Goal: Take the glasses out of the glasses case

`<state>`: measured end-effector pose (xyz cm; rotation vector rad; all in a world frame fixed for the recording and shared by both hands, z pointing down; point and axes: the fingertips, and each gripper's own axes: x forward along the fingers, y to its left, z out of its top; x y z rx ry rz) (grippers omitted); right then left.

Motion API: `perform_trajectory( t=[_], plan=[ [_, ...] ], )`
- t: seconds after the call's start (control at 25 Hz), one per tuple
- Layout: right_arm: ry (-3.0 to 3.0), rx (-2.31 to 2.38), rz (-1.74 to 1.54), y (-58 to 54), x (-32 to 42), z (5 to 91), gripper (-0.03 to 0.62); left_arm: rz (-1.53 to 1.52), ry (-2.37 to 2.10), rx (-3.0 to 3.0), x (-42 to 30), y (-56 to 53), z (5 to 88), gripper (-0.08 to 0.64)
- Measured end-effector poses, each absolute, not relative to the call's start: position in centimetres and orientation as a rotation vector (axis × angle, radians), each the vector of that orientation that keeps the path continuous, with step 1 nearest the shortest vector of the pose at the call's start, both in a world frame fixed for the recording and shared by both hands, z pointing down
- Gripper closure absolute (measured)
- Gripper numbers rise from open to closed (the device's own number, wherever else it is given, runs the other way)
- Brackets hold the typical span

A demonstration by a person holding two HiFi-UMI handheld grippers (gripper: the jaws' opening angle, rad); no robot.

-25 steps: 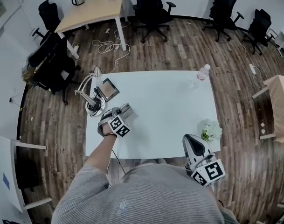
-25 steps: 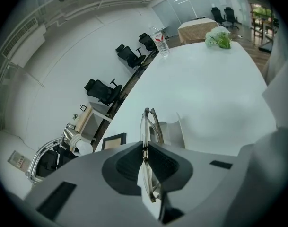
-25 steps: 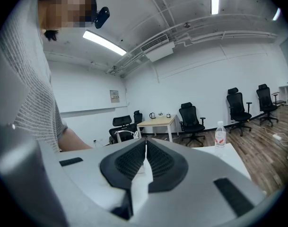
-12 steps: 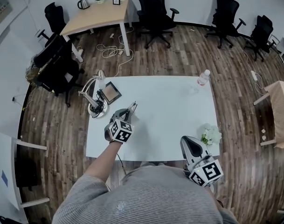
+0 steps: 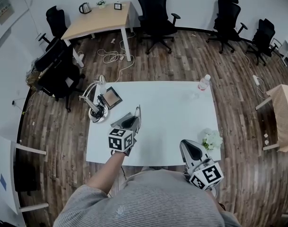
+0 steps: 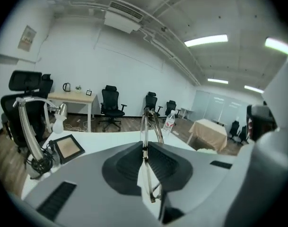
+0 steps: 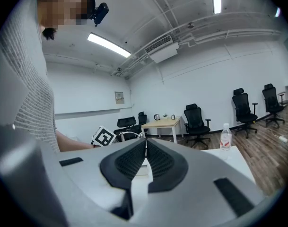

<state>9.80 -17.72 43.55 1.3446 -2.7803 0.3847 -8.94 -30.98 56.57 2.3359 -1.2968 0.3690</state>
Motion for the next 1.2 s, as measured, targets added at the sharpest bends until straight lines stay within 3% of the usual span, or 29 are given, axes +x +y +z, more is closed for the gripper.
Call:
perform_trajectory(
  t=[0.36, 1.2],
  plan=[
    [-2.767, 1.329, 0.381, -17.8, 9.4, 43.7, 0.575, -0.246, -0.994, 2.197, -5.4, -28.7, 50.4, 0.523],
    [-2.715, 1.345, 0.344, -17.8, 9.2, 44.2, 0.577, -0.685, -0.668, 1.762, -0.6, -23.6, 47.4, 0.523]
  ],
)
